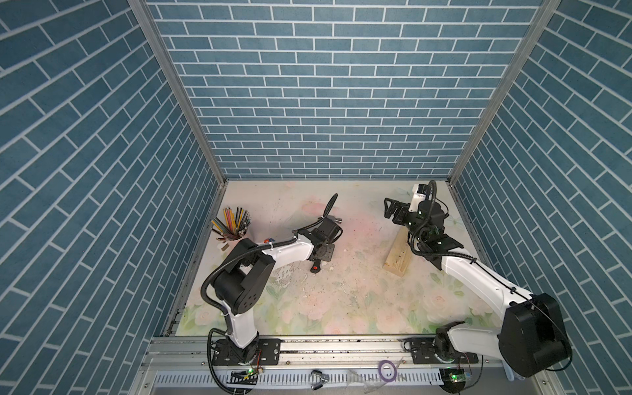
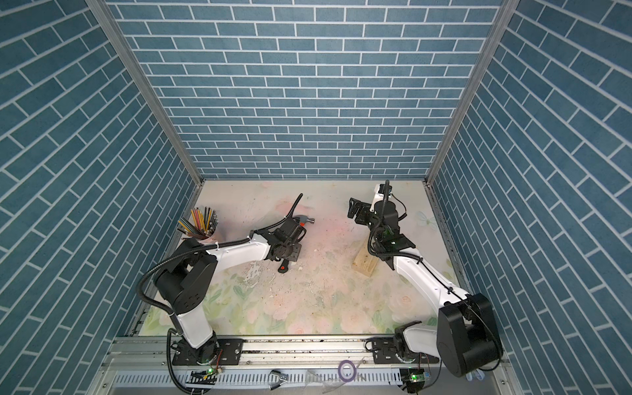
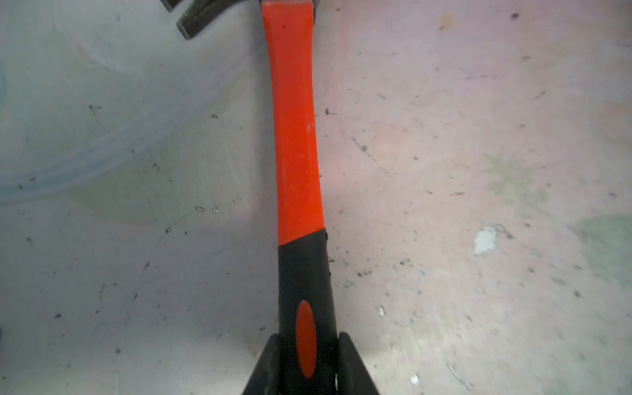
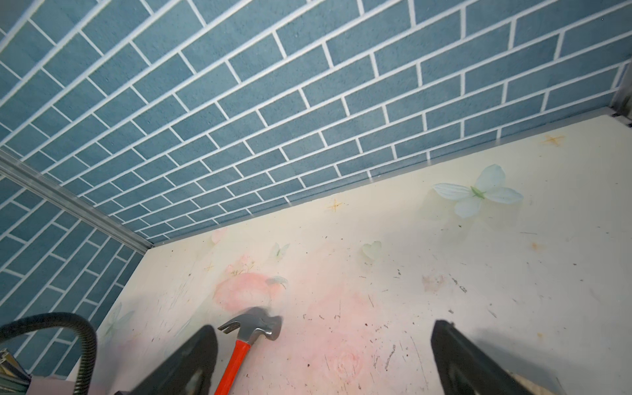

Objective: Use a claw hammer to pull out a nail
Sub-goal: Pick up the hammer at the center of the board.

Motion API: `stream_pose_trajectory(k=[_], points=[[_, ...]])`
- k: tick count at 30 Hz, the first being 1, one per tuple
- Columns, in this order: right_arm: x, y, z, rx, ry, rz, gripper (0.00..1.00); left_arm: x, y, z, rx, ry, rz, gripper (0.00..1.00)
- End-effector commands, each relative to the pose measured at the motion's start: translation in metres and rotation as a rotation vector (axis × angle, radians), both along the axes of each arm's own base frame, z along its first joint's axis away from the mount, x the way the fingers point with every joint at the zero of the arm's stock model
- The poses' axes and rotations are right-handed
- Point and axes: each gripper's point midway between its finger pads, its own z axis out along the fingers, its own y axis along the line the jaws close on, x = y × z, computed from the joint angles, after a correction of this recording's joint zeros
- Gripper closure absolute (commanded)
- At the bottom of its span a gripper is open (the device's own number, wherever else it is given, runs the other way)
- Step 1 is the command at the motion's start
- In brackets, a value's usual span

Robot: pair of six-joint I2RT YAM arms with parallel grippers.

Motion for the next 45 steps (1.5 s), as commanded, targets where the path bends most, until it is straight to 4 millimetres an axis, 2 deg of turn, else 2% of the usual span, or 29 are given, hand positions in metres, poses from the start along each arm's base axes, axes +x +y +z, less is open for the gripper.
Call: stream_pose_trajectory(k=[1, 8, 15, 17, 26, 32, 39, 45], points=[[0.004, 0.021, 0.007, 0.063, 0.002, 0.095, 0.03, 0.000, -0.021, 0.027, -0.066, -0.042, -0.123, 0.93], [0.000, 0.065, -0.025, 0.228, 0.140, 0.283, 0.10, 0.001, -0.035, 0.038, -0.110, -0.015, -0.154, 0.94], [-0.019, 0.109, -0.079, 0.377, 0.357, 0.405, 0.14, 0.006, -0.045, 0.051, -0.147, -0.019, -0.157, 0.94], [-0.020, 0.120, -0.087, 0.415, 0.399, 0.440, 0.18, 0.009, -0.046, 0.055, -0.155, -0.027, -0.149, 0.94], [-0.021, 0.139, -0.119, 0.457, 0.550, 0.482, 0.23, 0.023, -0.060, 0.072, -0.223, -0.059, -0.114, 0.94], [-0.024, 0.146, -0.139, 0.504, 0.631, 0.489, 0.26, 0.024, -0.064, 0.075, -0.245, -0.063, -0.119, 0.94], [-0.019, 0.157, -0.147, 0.558, 0.676, 0.513, 0.28, 0.025, -0.069, 0.083, -0.279, -0.081, -0.124, 0.94], [-0.005, 0.162, -0.147, 0.630, 0.676, 0.489, 0.34, 0.027, -0.074, 0.090, -0.312, -0.101, -0.124, 0.94]])
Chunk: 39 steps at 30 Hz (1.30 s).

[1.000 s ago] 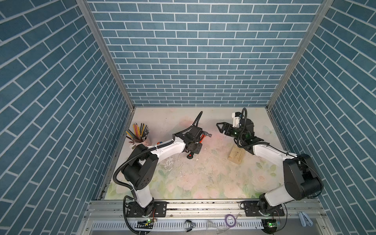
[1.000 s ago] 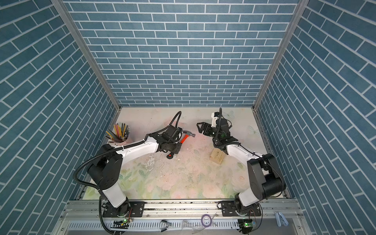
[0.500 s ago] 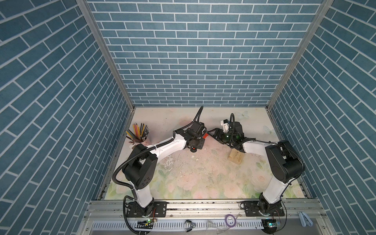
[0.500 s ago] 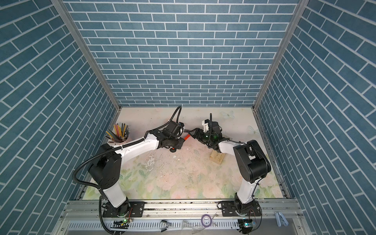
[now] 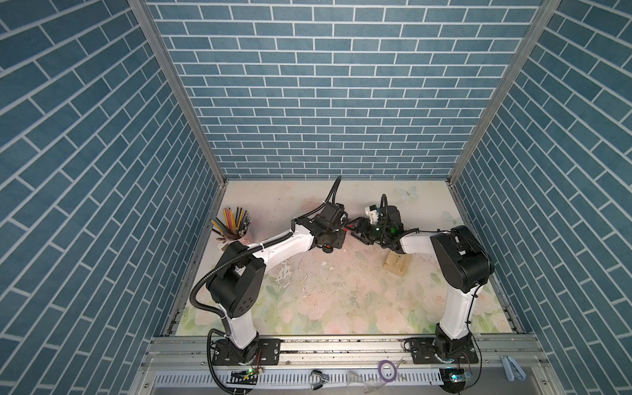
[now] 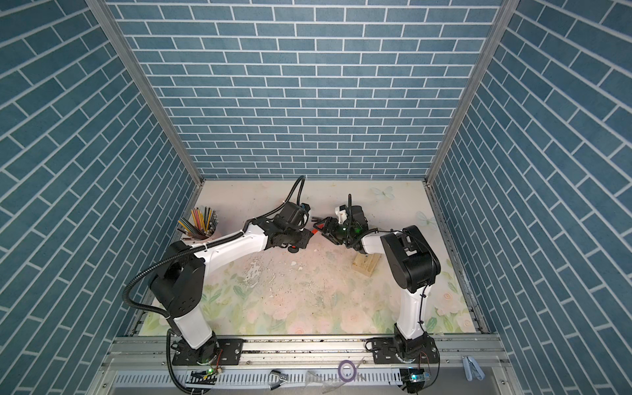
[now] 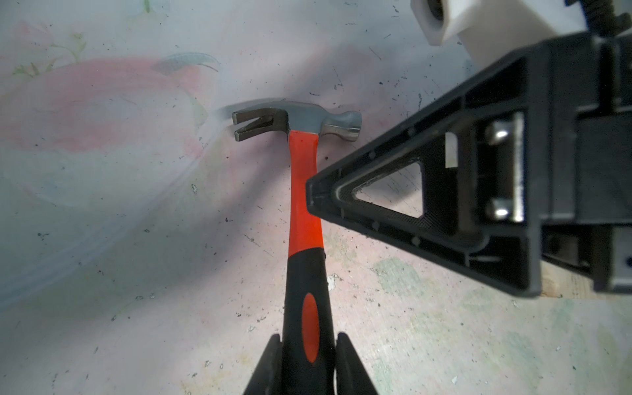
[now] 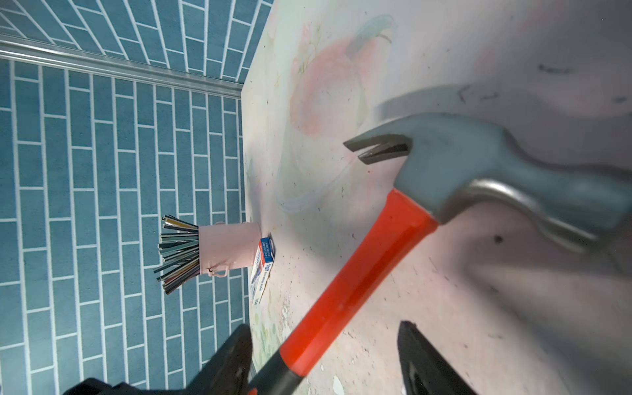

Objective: Use a claw hammer to pull out a nail
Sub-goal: Pick up the hammer at the center of the board.

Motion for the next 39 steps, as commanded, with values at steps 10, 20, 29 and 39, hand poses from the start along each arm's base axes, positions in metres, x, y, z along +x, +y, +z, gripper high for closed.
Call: stream_pose_trajectory(k=[10, 20, 29, 39], points=[[0.013, 0.016, 0.001, 0.163, 0.121, -0.039, 0.45, 0.009, -0.025, 0.036, -0.123, -0.085, -0.029, 0.93], [0.018, 0.020, 0.003, 0.141, 0.118, -0.027, 0.70, 0.007, -0.036, 0.045, -0.167, -0.092, -0.042, 0.92], [0.028, 0.022, 0.017, 0.117, 0.042, 0.000, 0.92, -0.004, -0.035, 0.050, -0.188, -0.093, -0.054, 0.84], [0.036, 0.012, 0.064, 0.010, -0.227, 0.107, 0.98, -0.002, -0.013, 0.104, -0.340, -0.157, -0.024, 0.41]])
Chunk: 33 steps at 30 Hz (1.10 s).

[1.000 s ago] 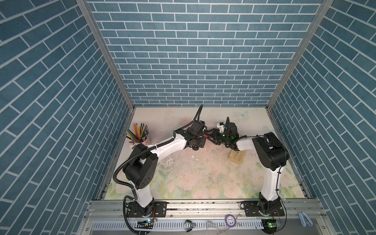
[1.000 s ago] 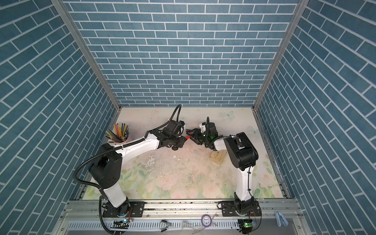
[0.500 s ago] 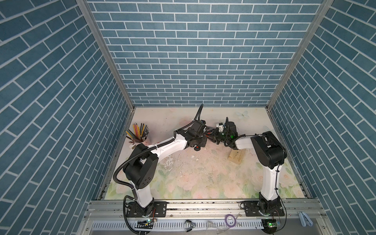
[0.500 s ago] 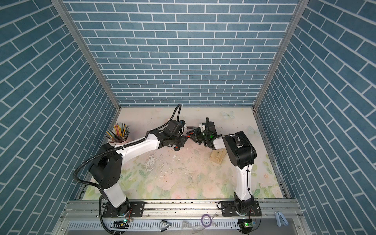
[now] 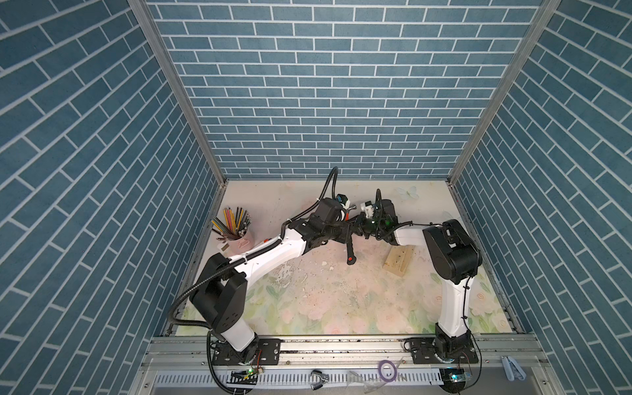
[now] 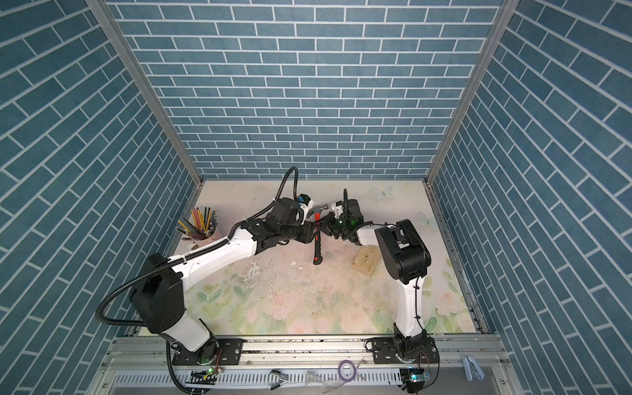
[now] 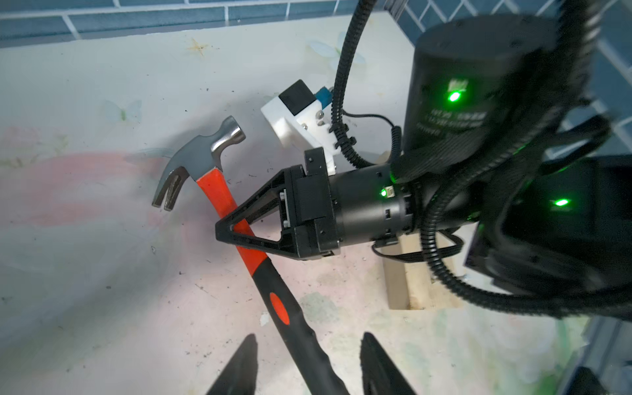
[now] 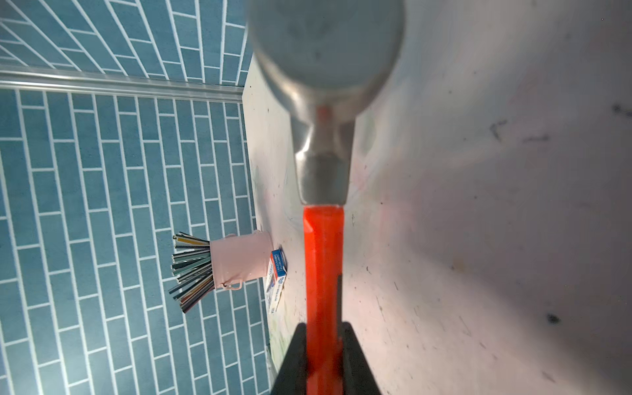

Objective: Use a claw hammer to pull out a nail
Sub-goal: Pick up the hammer at the center of the board.

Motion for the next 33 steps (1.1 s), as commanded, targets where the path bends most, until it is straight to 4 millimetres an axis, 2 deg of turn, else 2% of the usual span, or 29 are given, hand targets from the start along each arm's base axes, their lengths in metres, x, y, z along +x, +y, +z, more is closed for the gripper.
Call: stream_pose_trajectory(k=[1, 5, 9, 12, 14, 16, 20, 25, 33], points=[[0.010, 0.000, 0.071, 0.008, -0.288, 0.087, 0.98, 0.009, 0.014, 0.027, -0.115, -0.024, 0.023, 0.38], [0.008, -0.009, 0.093, 0.012, -0.372, 0.143, 0.99, 0.025, 0.042, 0.043, -0.214, -0.031, 0.088, 0.23], [0.000, -0.020, 0.118, 0.032, -0.453, 0.206, 1.00, 0.041, 0.069, 0.058, -0.370, -0.038, 0.115, 0.14], [-0.010, -0.025, 0.133, 0.036, -0.503, 0.286, 1.00, 0.051, 0.080, 0.069, -0.437, -0.066, 0.106, 0.13], [-0.020, -0.027, 0.141, 0.035, -0.535, 0.350, 1.00, 0.059, 0.086, 0.068, -0.427, -0.075, 0.113, 0.13], [-0.034, -0.026, 0.147, 0.035, -0.567, 0.427, 0.99, 0.065, 0.085, 0.069, -0.417, -0.093, 0.077, 0.13], [-0.046, -0.031, 0.152, 0.017, -0.589, 0.476, 0.99, 0.069, 0.076, 0.066, -0.405, -0.084, -0.027, 0.13], [-0.069, -0.032, 0.165, 0.083, -0.612, 0.553, 0.99, 0.062, 0.052, 0.065, -0.418, -0.056, -0.231, 0.13], [-0.083, -0.030, 0.185, 0.180, -0.626, 0.620, 1.00, 0.064, 0.040, 0.058, -0.421, -0.043, -0.341, 0.13]])
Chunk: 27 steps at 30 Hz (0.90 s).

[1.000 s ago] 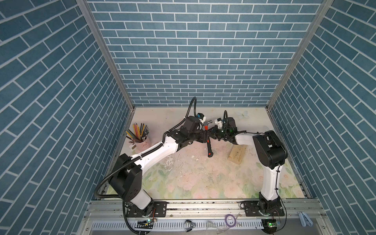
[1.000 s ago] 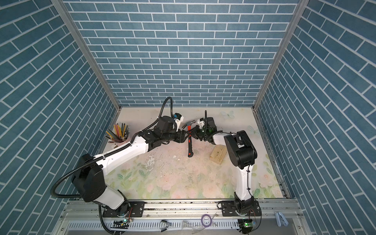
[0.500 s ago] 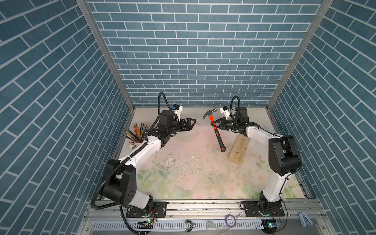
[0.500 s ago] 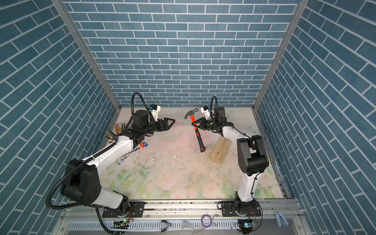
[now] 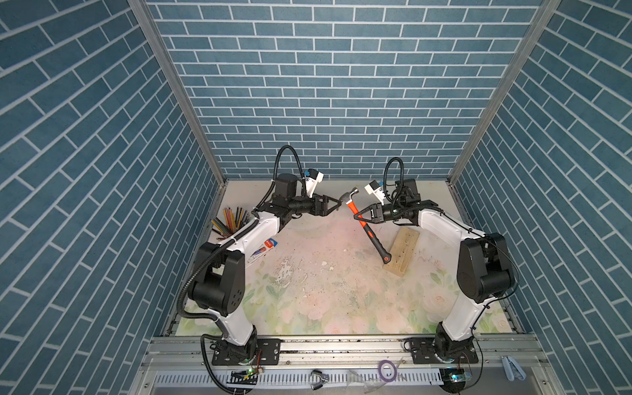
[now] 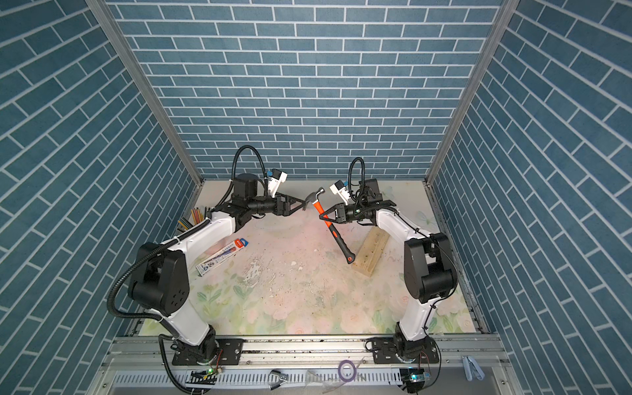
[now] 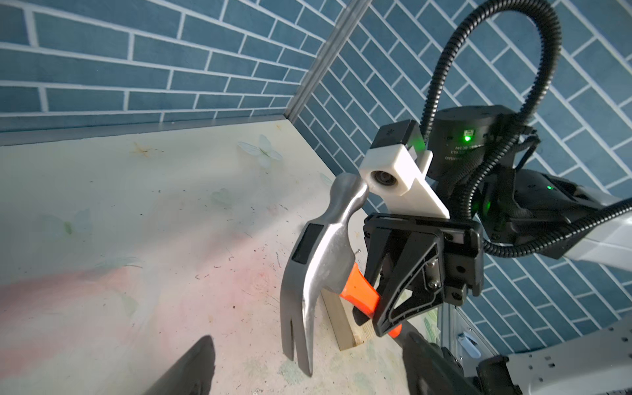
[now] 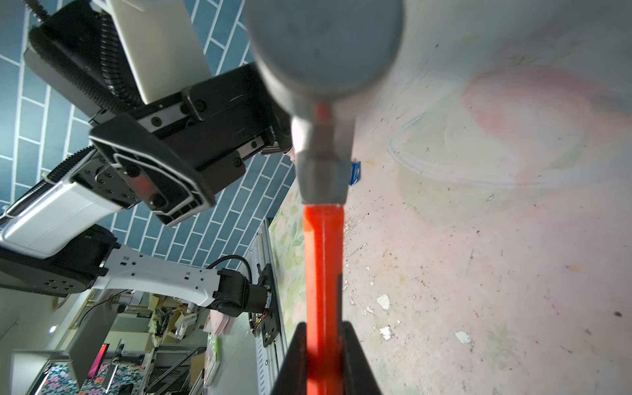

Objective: Use a claw hammer to pull out a nail
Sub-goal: Pick up the hammer at the center of the board.

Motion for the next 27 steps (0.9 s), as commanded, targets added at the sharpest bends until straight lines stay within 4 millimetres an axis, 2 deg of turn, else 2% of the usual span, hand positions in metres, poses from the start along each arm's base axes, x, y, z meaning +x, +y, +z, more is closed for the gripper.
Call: stream_pose_trajectory(k=[1, 14, 19, 23, 27], points=[[-0.018, 0.003, 0.056, 0.135, -0.165, 0.133, 1.00, -0.002, -0.006, 0.009, -0.019, -0.038, -0.083, 0.13], [-0.029, 0.010, 0.066, 0.155, -0.178, 0.194, 1.00, 0.000, -0.026, 0.026, -0.128, -0.017, -0.197, 0.15], [-0.030, 0.013, 0.069, 0.165, -0.184, 0.212, 1.00, -0.001, -0.030, 0.040, -0.191, -0.015, -0.207, 0.27], [-0.031, 0.015, 0.068, 0.165, -0.181, 0.218, 1.00, -0.002, -0.032, 0.040, -0.186, 0.007, -0.214, 0.43], [-0.032, 0.018, 0.071, 0.171, -0.192, 0.228, 1.00, -0.005, -0.037, 0.038, -0.183, 0.030, -0.227, 0.55]])
